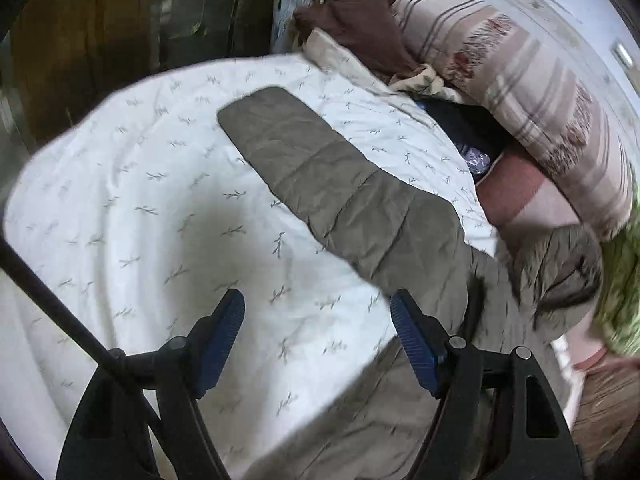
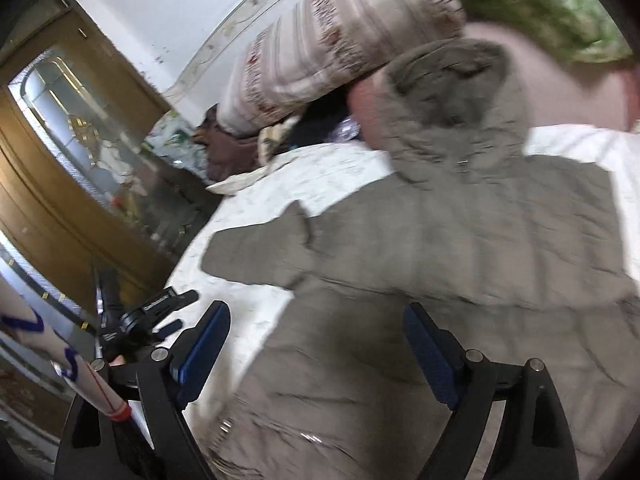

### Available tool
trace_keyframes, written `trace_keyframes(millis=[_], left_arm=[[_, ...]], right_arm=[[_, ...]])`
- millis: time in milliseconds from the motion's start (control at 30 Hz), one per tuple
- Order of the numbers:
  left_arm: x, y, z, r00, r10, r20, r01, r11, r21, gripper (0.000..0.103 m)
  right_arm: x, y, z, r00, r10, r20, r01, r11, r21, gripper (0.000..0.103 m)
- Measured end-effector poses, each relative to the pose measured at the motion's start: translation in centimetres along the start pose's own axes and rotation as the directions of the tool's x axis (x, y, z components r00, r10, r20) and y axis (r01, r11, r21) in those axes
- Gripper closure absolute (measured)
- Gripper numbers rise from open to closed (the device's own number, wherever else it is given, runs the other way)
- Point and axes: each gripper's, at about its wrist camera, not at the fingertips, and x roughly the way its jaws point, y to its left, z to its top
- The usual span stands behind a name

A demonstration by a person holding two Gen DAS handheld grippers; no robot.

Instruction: Fold large clothes

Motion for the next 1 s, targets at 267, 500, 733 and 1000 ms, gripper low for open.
trace_keyframes(millis=[267,500,733,1000], left_arm=[[7.3,-0.5,6.0,0.986,0.167,0.017,-0.166,0.985,-0.054,0.028],[14.1,-0.8,8.6,0.985,0.163,-0.062,-0.167,0.984,-0.065,0.039],[16.9,1.4,11.1,0.994,0.082,-0.065,-0.094,0.977,-0.193,0.064],[10.6,-1.0,11.6,0.997,-0.007,0.077,0.017,0.992,-0.122,0.092]], right_arm=[[3.6,-3.7,-1.0,0.998,-0.050,0.029,0.052,0.996,-0.070,0.012],[5.6,-9.9,-0.2,0.994,-0.104,-0.046,0.107,0.992,0.059,0.012],[5.6,-10.7,0.2,0.993,-0.108,-0.042,0.111,0.993,0.052,0.012],[5.1,-9.5,0.1,0.996,-0.089,-0.029,0.090,0.995,0.041,0.012]])
